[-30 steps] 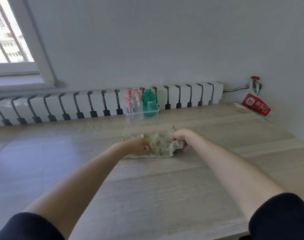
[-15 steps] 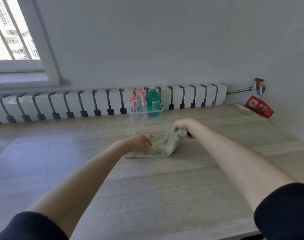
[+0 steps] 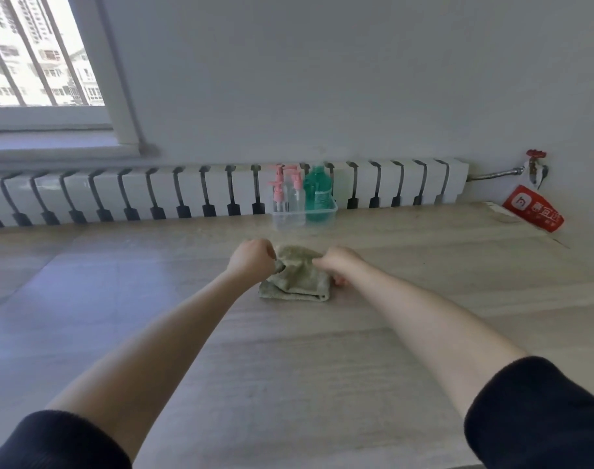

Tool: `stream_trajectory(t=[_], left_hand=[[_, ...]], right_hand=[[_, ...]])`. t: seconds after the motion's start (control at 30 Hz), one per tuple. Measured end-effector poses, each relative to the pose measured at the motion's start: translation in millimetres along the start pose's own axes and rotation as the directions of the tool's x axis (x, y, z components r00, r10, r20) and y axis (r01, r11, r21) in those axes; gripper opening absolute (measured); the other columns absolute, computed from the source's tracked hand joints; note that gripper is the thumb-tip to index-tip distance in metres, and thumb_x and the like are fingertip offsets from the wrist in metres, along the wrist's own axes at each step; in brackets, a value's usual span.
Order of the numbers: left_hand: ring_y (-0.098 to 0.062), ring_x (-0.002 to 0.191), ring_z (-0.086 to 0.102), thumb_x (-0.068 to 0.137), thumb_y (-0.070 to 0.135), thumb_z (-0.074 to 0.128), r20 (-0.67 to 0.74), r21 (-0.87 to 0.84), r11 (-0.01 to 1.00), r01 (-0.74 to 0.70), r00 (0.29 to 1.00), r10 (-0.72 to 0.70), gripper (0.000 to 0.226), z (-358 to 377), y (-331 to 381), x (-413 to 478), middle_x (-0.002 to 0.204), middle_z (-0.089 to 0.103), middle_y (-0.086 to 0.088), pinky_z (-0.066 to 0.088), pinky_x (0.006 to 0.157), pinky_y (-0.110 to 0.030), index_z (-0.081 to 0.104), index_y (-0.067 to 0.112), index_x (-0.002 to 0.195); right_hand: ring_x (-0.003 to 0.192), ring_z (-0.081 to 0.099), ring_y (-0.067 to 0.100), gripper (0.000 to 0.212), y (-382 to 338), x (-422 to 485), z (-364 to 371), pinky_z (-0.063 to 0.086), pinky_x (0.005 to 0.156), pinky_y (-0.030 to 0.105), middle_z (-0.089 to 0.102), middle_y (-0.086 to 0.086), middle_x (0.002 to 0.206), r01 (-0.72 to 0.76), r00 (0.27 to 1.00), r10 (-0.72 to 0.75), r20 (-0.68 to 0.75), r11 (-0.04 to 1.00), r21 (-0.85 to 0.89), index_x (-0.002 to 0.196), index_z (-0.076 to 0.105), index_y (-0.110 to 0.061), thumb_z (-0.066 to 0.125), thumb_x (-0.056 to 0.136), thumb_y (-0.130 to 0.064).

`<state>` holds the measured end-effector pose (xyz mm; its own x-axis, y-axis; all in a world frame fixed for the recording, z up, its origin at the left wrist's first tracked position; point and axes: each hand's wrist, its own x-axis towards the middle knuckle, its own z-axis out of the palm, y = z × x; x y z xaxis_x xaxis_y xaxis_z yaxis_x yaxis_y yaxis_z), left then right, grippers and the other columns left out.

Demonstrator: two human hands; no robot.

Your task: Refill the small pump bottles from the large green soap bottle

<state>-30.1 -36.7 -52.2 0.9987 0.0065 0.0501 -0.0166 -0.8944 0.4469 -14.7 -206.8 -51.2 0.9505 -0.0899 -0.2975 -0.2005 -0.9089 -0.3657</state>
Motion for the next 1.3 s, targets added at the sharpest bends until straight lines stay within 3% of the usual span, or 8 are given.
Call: stream_trajectory(t=[0.17,0.5,0.7,0.83,0.93,1.0,1.13,1.3], left_hand=[[-0.017,0.052,0.043,0.079,0.064,0.055,0.112,0.051,0.997,0.063,0.991,-0.068,0.055,14.1,-5.6,3.4,0.057,0.045,0.002,0.035,0.049,-0.025,0.043,0.015,0.056],[-0.012,0.059,0.044,0.08,0.029,0.065,0.128,0.034,0.993,0.112,0.985,-0.115,0.023,22.8,10.3,21.6,0.068,0.051,0.003,0.035,0.05,-0.021,0.051,0.012,0.075],[-0.02,0.094,0.055,0.082,0.028,0.064,-0.011,-0.037,0.999,-0.037,0.999,0.036,0.034,22.7,56.2,55.0,0.103,0.054,-0.003,0.047,0.074,-0.029,0.053,0.01,0.108],[-0.018,0.098,0.052,0.082,0.017,0.062,-0.031,-0.046,0.997,-0.055,0.998,0.054,0.038,26.2,68.4,89.5,0.119,0.054,-0.006,0.043,0.076,-0.025,0.052,0.01,0.119],[-0.013,0.097,0.048,0.084,0.014,0.062,-0.046,-0.059,0.996,-0.072,0.997,0.069,0.04,30.6,67.5,105.4,0.125,0.052,-0.007,0.04,0.079,-0.023,0.051,0.011,0.122],[-0.012,0.096,0.046,0.085,0.014,0.062,-0.05,-0.077,0.994,-0.075,0.996,0.072,0.04,37.3,66.0,114.8,0.127,0.051,-0.006,0.04,0.08,-0.021,0.051,0.013,0.123],[-0.011,0.096,0.046,0.086,0.014,0.06,-0.087,-0.08,0.991,-0.107,0.991,0.1,0.039,49.3,63.1,123.0,0.133,0.045,-0.007,0.038,0.083,-0.021,0.051,0.014,0.124],[-0.021,0.121,0.044,0.085,0.01,0.058,-0.168,-0.012,0.991,-0.135,0.977,0.131,0.048,52.8,53.1,132.2,0.136,0.041,-0.007,0.042,0.096,-0.03,0.046,0.015,0.131]], right_hand=[[0.082,0.057,0.021,0.033,0.3,11.3,23.0,0.045,0.067,0.026,0.053,0.002,0.079,-0.057,0.998,0.055,0.015,0.978,0.2,0.1,0.054,-0.013,0.07,0.077,-0.03],[0.107,0.059,0.031,0.029,17.4,30.7,4.1,0.047,0.097,0.042,0.059,0.014,0.12,-0.202,0.975,0.015,0.223,0.494,0.846,0.1,0.059,-0.01,0.06,0.072,-0.019],[0.093,0.064,0.025,0.028,54.1,56.8,-61.1,0.055,0.083,0.034,0.063,0.009,0.107,-0.072,0.916,0.4,-0.04,0.26,0.963,0.118,0.056,-0.006,0.045,0.094,-0.012],[0.11,0.058,0.028,0.035,82.6,90.4,-109.7,0.044,0.081,0.032,0.057,0.01,0.125,0.072,0.73,0.593,-0.341,0.429,0.9,0.129,0.042,-0.008,0.044,0.094,-0.007],[0.107,0.058,0.029,0.035,90.4,118.9,-122.2,0.04,0.075,0.031,0.059,0.008,0.121,0.051,0.681,0.475,-0.557,0.729,0.683,0.125,0.045,-0.012,0.048,0.091,-0.009],[0.108,0.058,0.029,0.034,81.7,144.6,-115.5,0.043,0.077,0.03,0.06,0.006,0.12,0.027,0.751,0.258,-0.608,0.907,0.419,0.126,0.05,-0.013,0.049,0.092,-0.014],[0.109,0.058,0.025,0.035,56.5,177.1,-73.5,0.047,0.086,0.032,0.059,0.005,0.125,0.157,0.964,-0.124,-0.233,0.979,0.13,0.128,0.054,-0.015,0.049,0.095,-0.027],[0.127,0.039,0.035,0.04,62.8,194.5,-47.1,0.04,0.099,0.048,0.043,0.009,0.139,-0.034,0.962,-0.014,-0.273,0.985,-0.17,0.133,0.048,-0.02,0.044,0.094,-0.028]])
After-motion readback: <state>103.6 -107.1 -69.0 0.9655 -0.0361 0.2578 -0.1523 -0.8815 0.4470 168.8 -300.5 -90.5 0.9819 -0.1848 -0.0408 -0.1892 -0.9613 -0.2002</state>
